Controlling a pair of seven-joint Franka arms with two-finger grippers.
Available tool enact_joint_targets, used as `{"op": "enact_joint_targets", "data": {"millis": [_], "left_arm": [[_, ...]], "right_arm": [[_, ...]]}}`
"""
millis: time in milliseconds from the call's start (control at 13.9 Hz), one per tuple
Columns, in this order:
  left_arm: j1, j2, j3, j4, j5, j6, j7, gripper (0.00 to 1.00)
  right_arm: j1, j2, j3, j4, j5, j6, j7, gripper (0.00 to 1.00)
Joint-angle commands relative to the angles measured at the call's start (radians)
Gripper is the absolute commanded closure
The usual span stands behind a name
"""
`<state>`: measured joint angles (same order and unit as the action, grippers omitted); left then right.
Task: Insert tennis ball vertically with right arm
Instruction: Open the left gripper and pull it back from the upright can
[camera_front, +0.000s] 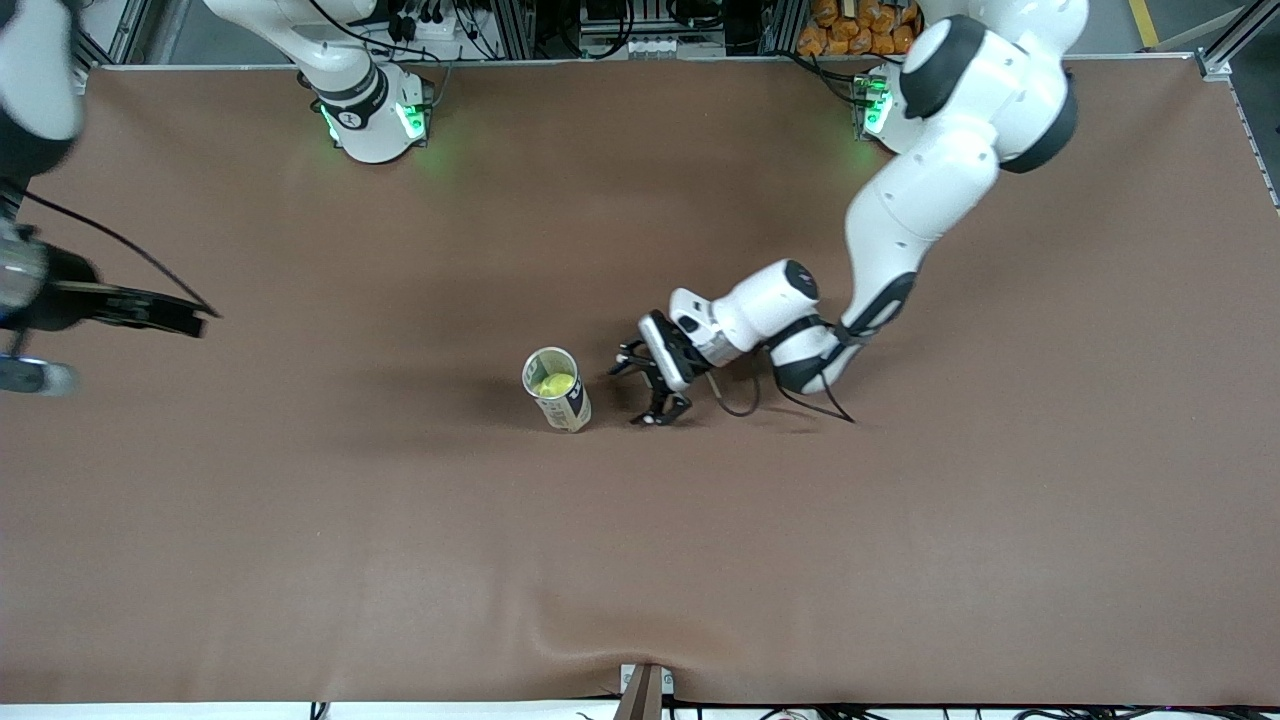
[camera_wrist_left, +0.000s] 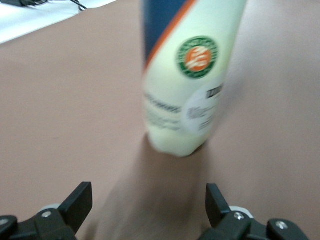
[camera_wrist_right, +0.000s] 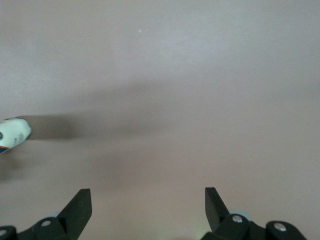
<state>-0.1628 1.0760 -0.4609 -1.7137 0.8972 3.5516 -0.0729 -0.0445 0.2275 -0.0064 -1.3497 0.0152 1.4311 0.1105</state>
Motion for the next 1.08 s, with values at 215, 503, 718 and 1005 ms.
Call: {"op": "enact_joint_targets", "data": {"millis": [215, 503, 718, 1005], "left_arm": [[0.140, -0.044, -0.056, -0.029, 0.095, -0.010, -0.051, 0.00], [0.135, -0.050, -0.076, 0.052, 0.092, -0.071, -0.148, 0.00], [0.129, -0.051, -0.143, 0.127, 0.052, -0.224, -0.177, 0.00], [0.210, -0.080, -0.352, 0.181, -0.023, -0.542, -0.179, 0.00]], "right_arm": [[-0.069, -0.034, 0.025, -0.020, -0.012, 0.009, -0.034, 0.00], [-0.061, -0.034, 0.031, -0.020, -0.007, 0.009, -0.025, 0.00], [-0.060, -0.036, 0.034, -0.020, -0.006, 0.008, -0.020, 0.00], [-0.037, -0.069, 0.025, -0.023, -0.009, 0.011, -0.020, 0.00]]}}
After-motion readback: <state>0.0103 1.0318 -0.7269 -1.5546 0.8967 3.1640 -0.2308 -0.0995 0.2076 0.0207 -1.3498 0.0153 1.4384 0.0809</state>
